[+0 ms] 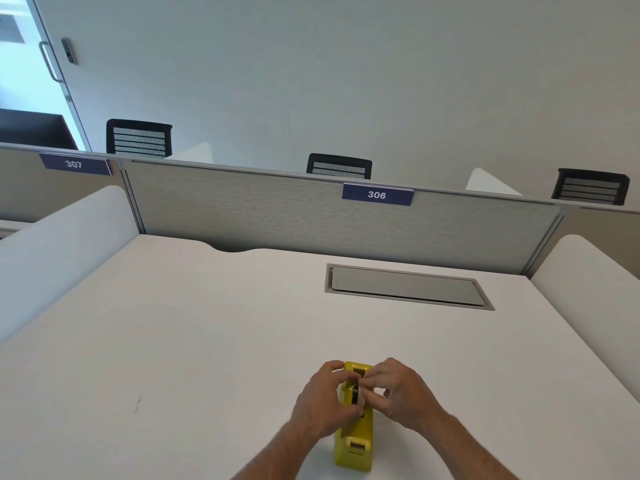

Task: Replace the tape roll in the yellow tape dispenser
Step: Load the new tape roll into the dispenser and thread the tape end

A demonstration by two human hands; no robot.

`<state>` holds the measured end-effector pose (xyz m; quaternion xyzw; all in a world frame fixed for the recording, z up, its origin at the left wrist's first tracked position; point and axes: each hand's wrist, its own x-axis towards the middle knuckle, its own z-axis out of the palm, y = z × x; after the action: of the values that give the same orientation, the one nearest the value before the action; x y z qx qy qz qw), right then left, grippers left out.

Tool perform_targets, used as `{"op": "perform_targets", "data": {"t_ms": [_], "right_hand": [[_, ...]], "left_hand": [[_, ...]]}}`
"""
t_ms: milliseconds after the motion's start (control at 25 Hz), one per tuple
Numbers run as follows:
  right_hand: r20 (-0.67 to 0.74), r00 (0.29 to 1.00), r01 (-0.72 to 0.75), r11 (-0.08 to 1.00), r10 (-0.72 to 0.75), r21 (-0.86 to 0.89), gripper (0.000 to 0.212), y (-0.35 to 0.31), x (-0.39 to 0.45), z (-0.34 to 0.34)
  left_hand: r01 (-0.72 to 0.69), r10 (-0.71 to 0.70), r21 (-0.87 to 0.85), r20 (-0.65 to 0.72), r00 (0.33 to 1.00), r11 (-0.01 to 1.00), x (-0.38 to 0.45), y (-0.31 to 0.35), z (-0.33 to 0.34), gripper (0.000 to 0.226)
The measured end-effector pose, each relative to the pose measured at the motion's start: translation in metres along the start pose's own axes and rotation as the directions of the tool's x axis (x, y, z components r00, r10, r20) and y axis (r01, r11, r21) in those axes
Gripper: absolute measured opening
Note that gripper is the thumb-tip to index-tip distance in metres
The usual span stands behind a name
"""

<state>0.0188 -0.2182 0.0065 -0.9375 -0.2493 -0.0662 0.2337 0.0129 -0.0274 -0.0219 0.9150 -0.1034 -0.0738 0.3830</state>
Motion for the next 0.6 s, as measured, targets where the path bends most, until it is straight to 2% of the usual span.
{"op": "perform_targets", "data": {"t_ms": [120, 400, 600], "right_hand": [[0.02, 1.0, 0.003, 1.0, -0.003, 0.008, 0.032, -0.0004, -0.0029, 0.0005], [-0.004, 1.0, -0.025, 0.999, 0.025, 0.042, 0.015, -0.0012, 0.0012, -0.001], [0.047, 0.994, -0.105, 0.986, 0.1, 0.127, 0.023, -0.0029, 0.0036, -0.0039]], "left_hand": [[0.0, 0.0, 0.005, 0.0, 1.0, 1.0, 0.0004, -0.0008, 0.0009, 0.063], [-0.007, 0.007, -0.002, -0.002, 1.0, 1.0, -0.0001, -0.0012, 0.0, 0.06], [-0.028, 0.028, 0.0, -0.008, 1.0, 1.0, 0.0002, 0.0, -0.001, 0.057]]}}
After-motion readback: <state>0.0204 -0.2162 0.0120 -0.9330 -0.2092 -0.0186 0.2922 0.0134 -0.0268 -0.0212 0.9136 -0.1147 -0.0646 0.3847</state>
